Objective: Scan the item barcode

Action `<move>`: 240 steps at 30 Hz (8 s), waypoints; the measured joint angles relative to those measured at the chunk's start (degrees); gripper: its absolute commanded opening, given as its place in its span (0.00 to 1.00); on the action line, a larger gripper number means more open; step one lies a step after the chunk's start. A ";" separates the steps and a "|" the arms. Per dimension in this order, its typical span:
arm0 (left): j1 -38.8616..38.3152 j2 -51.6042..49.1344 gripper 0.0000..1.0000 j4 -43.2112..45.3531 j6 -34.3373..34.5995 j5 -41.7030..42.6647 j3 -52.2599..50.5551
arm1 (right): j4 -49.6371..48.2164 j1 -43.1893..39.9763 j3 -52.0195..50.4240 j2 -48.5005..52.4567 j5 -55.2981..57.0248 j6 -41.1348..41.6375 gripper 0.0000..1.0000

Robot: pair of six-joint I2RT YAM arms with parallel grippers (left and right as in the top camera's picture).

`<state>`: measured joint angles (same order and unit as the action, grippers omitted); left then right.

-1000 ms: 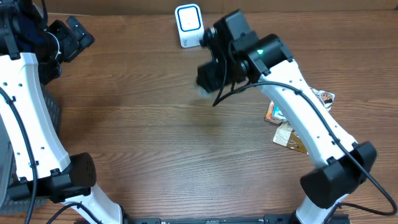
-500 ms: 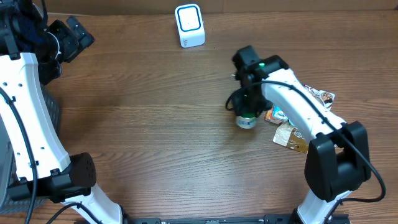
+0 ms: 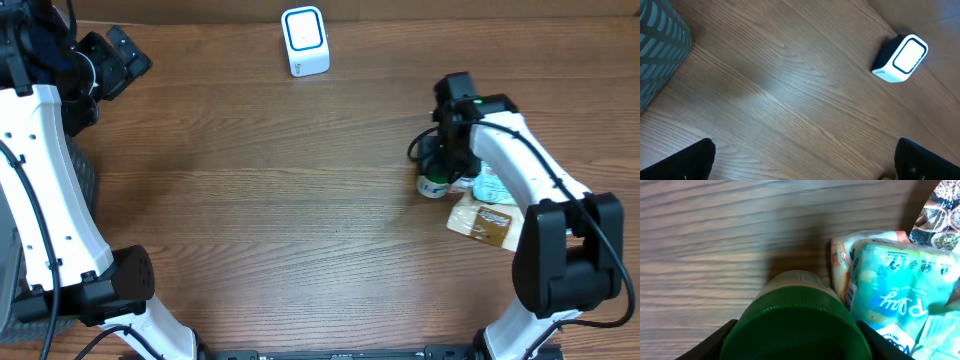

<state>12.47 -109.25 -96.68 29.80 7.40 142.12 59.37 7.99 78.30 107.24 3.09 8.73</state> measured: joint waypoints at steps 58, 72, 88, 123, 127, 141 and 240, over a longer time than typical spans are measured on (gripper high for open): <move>0.00 0.00 0.99 0.00 -0.02 0.00 0.00 | 30.71 -3.02 23.45 -55.60 -1.79 1.79 1.00; 0.00 0.00 1.00 0.00 -0.02 -0.13 0.00 | -9.11 -3.08 -11.65 -74.47 -1.18 2.01 1.00; 0.00 0.00 0.99 0.00 -0.02 -0.17 0.00 | -57.00 -3.08 -63.76 -96.87 -1.70 2.14 1.00; 0.00 0.00 0.99 0.00 0.00 -0.17 0.00 | -54.23 -3.08 -77.24 -106.40 -2.91 2.16 1.00; 0.00 0.00 0.99 0.00 0.00 -0.17 0.00 | -54.25 -3.08 -77.24 -106.40 -2.91 2.16 1.00; 0.00 0.00 1.00 0.00 -0.02 -0.17 0.00 | -54.23 -3.08 -77.26 -106.40 -2.91 2.21 1.00; -7.63 108.30 1.00 92.00 -40.98 5.09 -140.69 | -54.23 -3.08 -77.26 -106.40 -3.13 2.19 1.00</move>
<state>4.84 -0.95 -4.69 -11.18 12.49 1.43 5.15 4.91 1.04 0.84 -0.03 10.92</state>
